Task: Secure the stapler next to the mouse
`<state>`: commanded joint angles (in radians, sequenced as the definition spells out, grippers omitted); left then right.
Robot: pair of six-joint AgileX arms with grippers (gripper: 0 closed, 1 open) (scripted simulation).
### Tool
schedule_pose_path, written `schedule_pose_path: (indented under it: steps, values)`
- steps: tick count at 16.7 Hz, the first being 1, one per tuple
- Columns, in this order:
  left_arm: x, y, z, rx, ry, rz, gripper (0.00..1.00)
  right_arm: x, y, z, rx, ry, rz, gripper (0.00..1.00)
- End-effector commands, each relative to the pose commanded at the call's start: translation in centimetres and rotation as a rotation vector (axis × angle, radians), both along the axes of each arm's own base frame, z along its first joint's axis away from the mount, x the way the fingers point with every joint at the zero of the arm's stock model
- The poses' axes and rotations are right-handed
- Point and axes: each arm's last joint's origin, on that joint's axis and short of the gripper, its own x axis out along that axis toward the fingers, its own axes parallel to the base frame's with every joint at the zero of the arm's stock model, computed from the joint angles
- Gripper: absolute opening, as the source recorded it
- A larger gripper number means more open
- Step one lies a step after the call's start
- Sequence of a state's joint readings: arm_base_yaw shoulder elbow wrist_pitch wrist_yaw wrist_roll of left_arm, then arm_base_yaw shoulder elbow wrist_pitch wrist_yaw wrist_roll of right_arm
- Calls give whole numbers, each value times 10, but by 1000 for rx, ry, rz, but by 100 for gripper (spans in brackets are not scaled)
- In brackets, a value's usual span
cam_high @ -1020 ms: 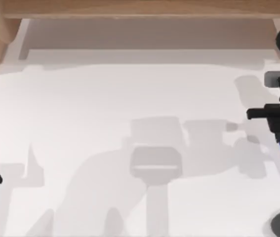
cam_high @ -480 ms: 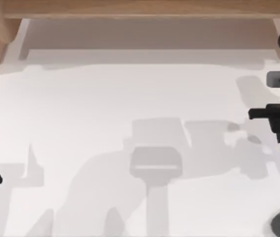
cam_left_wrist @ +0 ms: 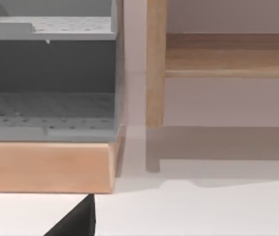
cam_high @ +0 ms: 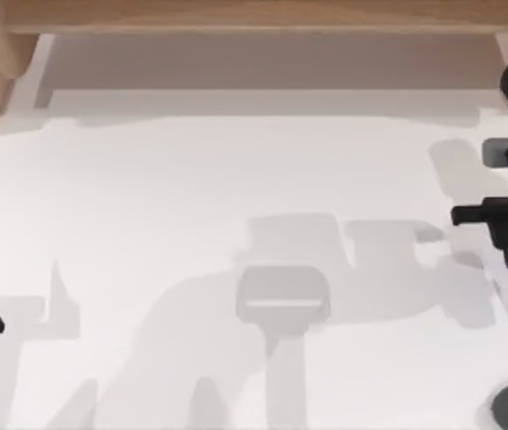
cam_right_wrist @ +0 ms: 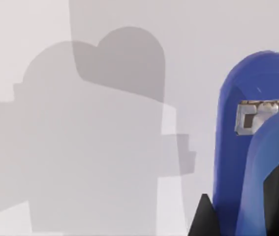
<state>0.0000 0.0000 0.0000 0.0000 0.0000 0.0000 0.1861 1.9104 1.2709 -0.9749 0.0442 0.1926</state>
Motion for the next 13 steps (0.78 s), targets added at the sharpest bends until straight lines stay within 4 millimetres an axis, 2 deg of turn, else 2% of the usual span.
schedule_pose_path:
  steps: [6,13]
  values:
    - [0,0,0,0,0,0,100,-3,-2,-6,-21,18,-2,0]
    - [0,0,0,0,0,0,100,3,-2,-3,14,-65,-16,0]
